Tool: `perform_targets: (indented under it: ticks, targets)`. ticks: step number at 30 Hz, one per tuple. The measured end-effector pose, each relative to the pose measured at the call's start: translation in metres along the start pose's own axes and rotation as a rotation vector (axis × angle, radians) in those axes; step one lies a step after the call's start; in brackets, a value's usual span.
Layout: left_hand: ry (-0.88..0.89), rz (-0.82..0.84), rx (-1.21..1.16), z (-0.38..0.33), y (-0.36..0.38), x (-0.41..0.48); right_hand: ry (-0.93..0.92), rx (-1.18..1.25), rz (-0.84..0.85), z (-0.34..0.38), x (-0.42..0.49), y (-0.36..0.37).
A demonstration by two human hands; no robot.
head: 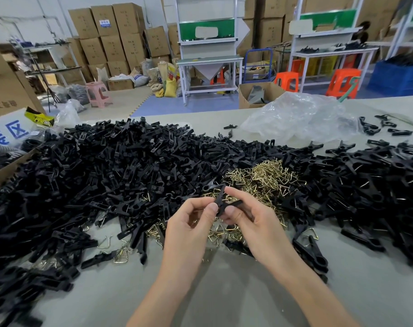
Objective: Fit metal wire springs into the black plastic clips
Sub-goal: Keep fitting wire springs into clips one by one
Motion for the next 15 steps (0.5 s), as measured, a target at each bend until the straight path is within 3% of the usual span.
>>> perform_targets:
  ticks: [8,15]
  targets:
    - [0.012,0.039,0.006,-0.003,0.003,-0.001,0.003,-0.013,0.001,0.000,0.000,0.001]
    - [0.134,0.163,0.235,-0.015,0.016,-0.007,0.023,0.004,-0.036,0.003,-0.002,-0.007]
Point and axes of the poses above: each hand's wrist, its own x-axis towards the middle knuckle, its own y-axis out of the palm, z = x × y, the point moved 9 cm from there along x, towards the middle knuckle, and after that the axes turned 12 degrees about y, right-handed, at the moved point
